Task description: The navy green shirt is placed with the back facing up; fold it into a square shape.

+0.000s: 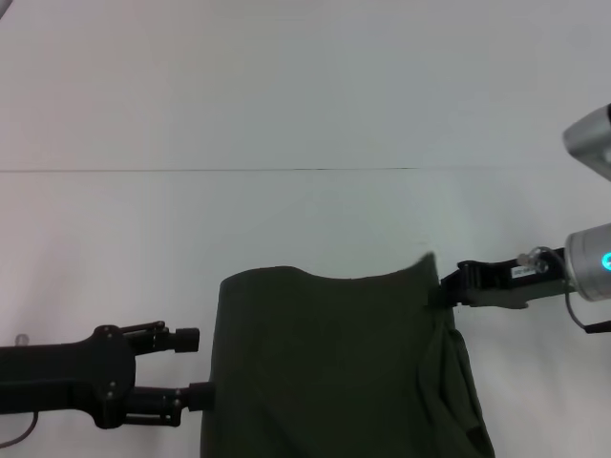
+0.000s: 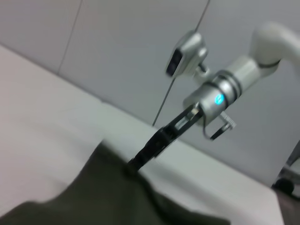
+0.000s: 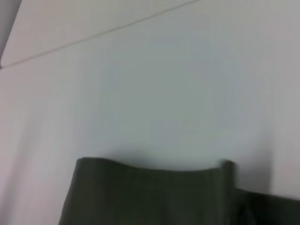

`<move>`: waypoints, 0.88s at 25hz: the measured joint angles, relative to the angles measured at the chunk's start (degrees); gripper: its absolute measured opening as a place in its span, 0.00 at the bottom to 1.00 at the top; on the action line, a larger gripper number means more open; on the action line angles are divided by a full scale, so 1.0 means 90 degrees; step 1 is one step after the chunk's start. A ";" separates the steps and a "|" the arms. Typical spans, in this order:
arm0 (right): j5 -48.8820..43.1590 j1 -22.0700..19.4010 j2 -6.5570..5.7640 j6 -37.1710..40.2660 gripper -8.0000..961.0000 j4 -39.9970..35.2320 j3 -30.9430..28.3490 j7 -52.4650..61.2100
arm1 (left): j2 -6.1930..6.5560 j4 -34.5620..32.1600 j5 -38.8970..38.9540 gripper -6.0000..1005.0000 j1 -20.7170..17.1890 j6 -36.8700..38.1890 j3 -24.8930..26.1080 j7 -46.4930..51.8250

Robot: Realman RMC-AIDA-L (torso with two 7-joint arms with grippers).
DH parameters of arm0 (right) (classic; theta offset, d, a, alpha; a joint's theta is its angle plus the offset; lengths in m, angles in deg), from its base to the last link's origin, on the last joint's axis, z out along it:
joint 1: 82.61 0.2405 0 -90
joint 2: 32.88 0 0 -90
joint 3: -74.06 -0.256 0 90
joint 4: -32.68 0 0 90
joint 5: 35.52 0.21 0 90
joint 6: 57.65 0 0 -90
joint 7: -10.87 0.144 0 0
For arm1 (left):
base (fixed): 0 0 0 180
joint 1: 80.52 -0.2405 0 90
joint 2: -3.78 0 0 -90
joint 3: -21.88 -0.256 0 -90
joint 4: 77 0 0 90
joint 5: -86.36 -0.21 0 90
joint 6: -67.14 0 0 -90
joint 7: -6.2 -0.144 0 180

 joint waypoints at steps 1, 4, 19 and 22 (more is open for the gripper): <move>0.0005 -0.0032 -0.0029 0.0005 0.08 0.0038 -0.0118 -0.0066 | 0.0000 0.0002 0.0069 0.90 -0.0003 0.0055 0.0022 0.0003; 0.0069 -0.0225 -0.0116 0.0014 0.14 0.0034 -0.0435 -0.0272 | 0.0000 0.0084 0.0244 0.90 -0.0026 0.0153 0.0144 0.0011; 0.1666 -0.0652 -0.0553 0.2315 0.59 -0.0082 -0.1207 -0.3114 | 0.0047 0.0397 0.0236 0.90 -0.0041 0.0105 0.0499 0.0268; 0.1654 -0.0533 -0.0526 0.2670 0.67 -0.0320 -0.0685 -0.3551 | 0.0096 0.0397 0.0249 0.90 -0.0042 0.0121 0.0501 0.0319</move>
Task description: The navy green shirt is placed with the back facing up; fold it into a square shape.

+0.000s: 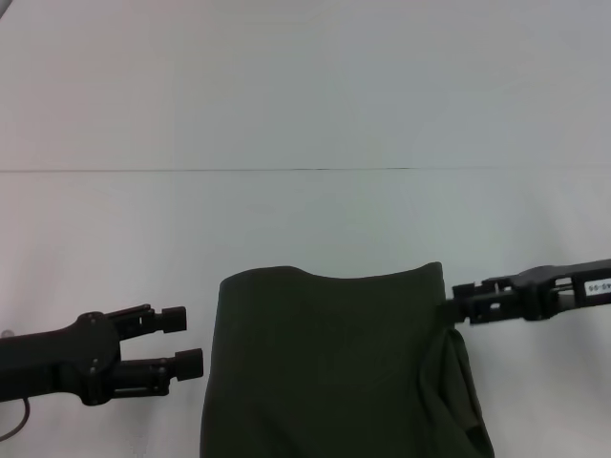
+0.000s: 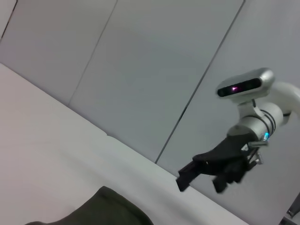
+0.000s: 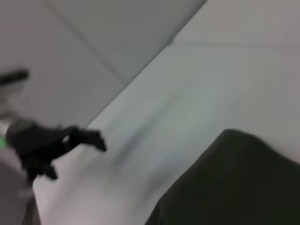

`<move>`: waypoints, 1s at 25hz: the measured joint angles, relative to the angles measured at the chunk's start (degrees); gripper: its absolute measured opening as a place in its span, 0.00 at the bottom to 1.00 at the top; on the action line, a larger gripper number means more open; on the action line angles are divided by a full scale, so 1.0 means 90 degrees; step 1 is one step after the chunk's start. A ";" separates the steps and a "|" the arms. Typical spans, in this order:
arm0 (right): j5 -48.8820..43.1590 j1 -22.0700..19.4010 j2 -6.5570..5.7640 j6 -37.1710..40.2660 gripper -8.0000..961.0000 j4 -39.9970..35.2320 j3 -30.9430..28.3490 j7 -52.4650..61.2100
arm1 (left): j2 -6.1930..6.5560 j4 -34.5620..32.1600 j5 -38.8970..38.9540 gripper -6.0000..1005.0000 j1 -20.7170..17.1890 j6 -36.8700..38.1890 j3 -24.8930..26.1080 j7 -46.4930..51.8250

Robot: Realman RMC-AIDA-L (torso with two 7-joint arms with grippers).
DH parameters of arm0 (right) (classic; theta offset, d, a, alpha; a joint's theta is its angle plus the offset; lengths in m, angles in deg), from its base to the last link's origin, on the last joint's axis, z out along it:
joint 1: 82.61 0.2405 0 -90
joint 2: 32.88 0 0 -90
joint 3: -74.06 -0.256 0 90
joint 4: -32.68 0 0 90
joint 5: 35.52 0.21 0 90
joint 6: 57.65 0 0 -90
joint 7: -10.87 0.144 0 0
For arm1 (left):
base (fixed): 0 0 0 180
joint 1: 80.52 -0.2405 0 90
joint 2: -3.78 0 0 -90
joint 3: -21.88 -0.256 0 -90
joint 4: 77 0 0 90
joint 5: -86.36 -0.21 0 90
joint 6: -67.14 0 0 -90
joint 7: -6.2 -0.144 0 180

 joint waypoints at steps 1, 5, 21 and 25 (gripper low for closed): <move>0.0002 0.0043 0.0008 0.0051 0.71 -0.0104 0.0176 -0.0038 | 0.0022 0.0000 0.0005 0.90 -0.0002 0.0016 0.0000 0.0035; -0.0090 0.0375 0.0028 0.0229 0.81 -0.0775 0.1105 0.0384 | 0.0052 -0.0008 0.0007 0.90 -0.0041 0.0018 0.0053 0.0096; -0.2917 0.2138 0.0649 0.0771 0.80 -0.1608 0.2414 0.2056 | 0.0020 -0.0012 -0.0030 0.90 -0.0091 0.0014 0.0022 0.0199; -0.3165 0.2194 0.0665 0.0947 0.80 -0.1473 0.2515 0.2023 | 0.0012 -0.0010 -0.0034 0.90 -0.0091 -0.0003 0.0014 0.0198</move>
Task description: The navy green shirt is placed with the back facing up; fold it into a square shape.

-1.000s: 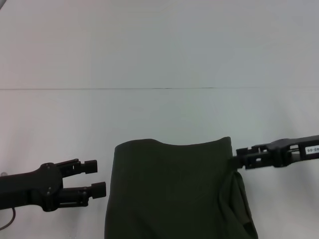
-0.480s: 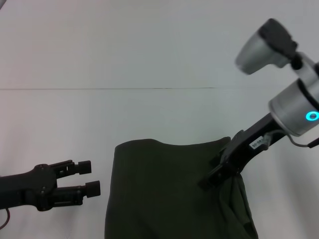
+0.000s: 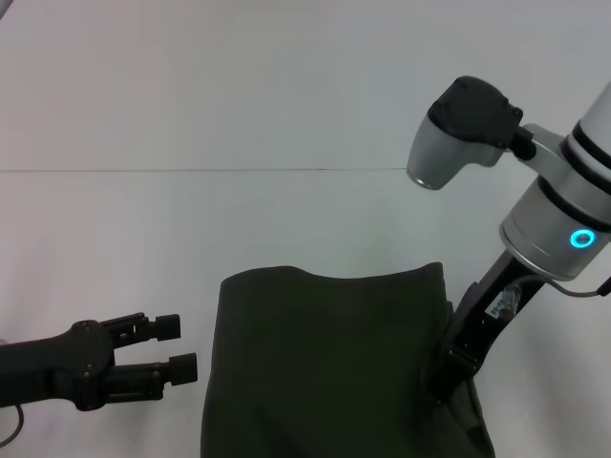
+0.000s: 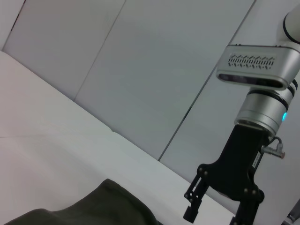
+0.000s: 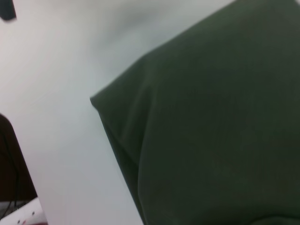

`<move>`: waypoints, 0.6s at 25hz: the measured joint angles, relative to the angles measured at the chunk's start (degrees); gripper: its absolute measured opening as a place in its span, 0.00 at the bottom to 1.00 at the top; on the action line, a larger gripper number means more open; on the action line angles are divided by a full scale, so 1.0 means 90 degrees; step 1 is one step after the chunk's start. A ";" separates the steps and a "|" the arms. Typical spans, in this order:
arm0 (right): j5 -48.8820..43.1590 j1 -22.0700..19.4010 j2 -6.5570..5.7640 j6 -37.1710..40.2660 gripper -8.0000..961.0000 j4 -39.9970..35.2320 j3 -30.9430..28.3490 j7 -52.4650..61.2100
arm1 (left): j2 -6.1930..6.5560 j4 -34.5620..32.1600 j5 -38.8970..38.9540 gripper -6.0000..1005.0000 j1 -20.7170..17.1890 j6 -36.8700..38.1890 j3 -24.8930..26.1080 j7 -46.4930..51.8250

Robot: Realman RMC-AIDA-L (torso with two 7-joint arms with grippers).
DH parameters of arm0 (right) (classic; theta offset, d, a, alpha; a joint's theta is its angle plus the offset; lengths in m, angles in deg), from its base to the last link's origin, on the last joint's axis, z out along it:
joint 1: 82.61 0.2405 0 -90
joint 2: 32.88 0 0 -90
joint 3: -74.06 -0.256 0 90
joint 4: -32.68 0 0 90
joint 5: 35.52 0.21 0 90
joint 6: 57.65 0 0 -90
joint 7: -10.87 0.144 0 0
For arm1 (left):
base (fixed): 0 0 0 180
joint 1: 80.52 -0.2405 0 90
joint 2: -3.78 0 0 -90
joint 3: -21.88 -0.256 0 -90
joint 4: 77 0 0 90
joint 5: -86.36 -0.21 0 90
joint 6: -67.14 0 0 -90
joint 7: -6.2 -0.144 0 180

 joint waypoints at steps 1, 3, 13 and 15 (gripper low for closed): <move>-0.0011 -0.0013 0.0006 -0.0009 0.80 0.0036 0.0060 -0.0010 | -0.0002 -0.0001 -0.0001 0.90 0.0000 -0.0010 0.0000 -0.0008; 0.0040 -0.0039 0.0020 -0.0083 0.80 0.0114 0.0160 -0.0042 | -0.0008 -0.0001 -0.0002 0.90 0.0001 -0.0024 -0.0005 -0.0029; 0.0595 -0.0060 0.0047 -0.0752 0.80 0.0630 0.0853 -0.0265 | -0.0046 0.0007 -0.0003 0.90 0.0004 -0.0050 -0.0005 -0.0063; 0.0659 -0.0062 0.0048 -0.0870 0.80 0.0703 0.0991 -0.0273 | -0.0060 -0.0007 -0.0005 0.90 0.0004 -0.0056 -0.0001 -0.0065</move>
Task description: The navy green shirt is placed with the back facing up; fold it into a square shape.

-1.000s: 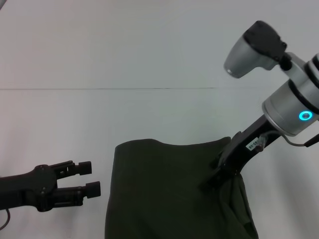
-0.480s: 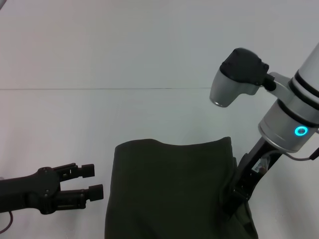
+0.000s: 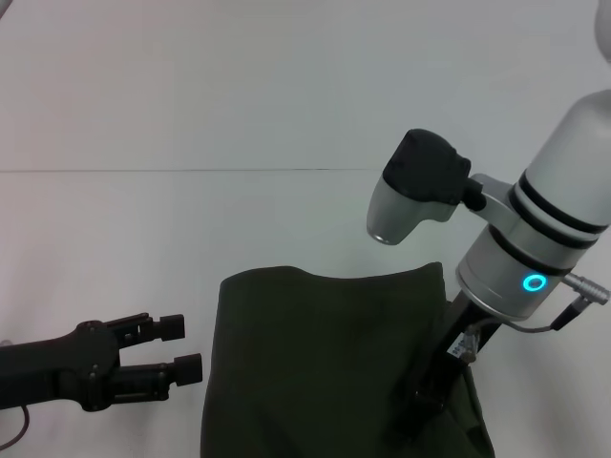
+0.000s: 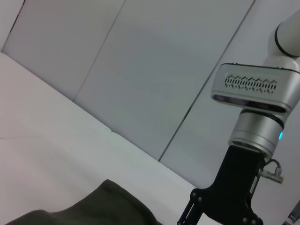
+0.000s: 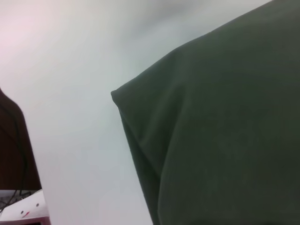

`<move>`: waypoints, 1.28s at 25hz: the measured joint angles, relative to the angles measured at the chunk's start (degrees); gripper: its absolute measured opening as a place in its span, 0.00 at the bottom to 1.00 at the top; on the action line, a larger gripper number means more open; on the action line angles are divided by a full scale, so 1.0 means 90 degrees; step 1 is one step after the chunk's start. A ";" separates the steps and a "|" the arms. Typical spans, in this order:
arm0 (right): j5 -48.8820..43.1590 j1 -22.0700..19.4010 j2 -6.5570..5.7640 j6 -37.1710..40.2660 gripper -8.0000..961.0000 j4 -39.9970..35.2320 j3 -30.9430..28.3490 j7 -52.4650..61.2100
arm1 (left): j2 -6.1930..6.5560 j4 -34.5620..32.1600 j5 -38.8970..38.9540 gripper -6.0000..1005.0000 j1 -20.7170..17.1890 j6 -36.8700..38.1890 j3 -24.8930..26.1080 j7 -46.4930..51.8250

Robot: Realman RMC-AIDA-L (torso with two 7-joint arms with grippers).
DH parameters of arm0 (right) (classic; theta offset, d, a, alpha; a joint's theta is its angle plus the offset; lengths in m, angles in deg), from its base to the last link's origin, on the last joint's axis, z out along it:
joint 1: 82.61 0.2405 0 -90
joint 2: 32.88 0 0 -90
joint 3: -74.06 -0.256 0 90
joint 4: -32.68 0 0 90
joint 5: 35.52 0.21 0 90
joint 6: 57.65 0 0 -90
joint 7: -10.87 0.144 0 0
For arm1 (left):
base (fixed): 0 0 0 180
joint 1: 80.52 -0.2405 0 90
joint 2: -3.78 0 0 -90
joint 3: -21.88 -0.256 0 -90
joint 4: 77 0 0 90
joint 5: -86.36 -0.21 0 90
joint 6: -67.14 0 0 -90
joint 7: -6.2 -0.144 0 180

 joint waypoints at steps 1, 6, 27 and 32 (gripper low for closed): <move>0.0012 -0.0004 0.0000 -0.0060 0.80 0.0034 0.0041 -0.0008 | -0.0004 -0.0005 0.0000 0.90 0.0000 -0.0005 0.0000 0.0000; 0.0113 -0.0028 0.0012 -0.0316 0.80 0.0164 0.0121 -0.0133 | -0.0020 -0.0009 0.0000 0.90 0.0000 -0.0071 -0.0007 -0.0002; -0.0215 -0.0306 -0.0074 -0.0057 0.80 0.0166 0.0088 -0.0109 | -0.0029 0.0008 0.0002 0.90 -0.0004 -0.0110 -0.0009 -0.0011; -0.0330 -0.0335 -0.0130 0.0058 0.80 0.0162 0.0040 -0.0074 | -0.0039 0.0008 0.0002 0.90 0.0019 -0.0116 -0.0009 -0.0011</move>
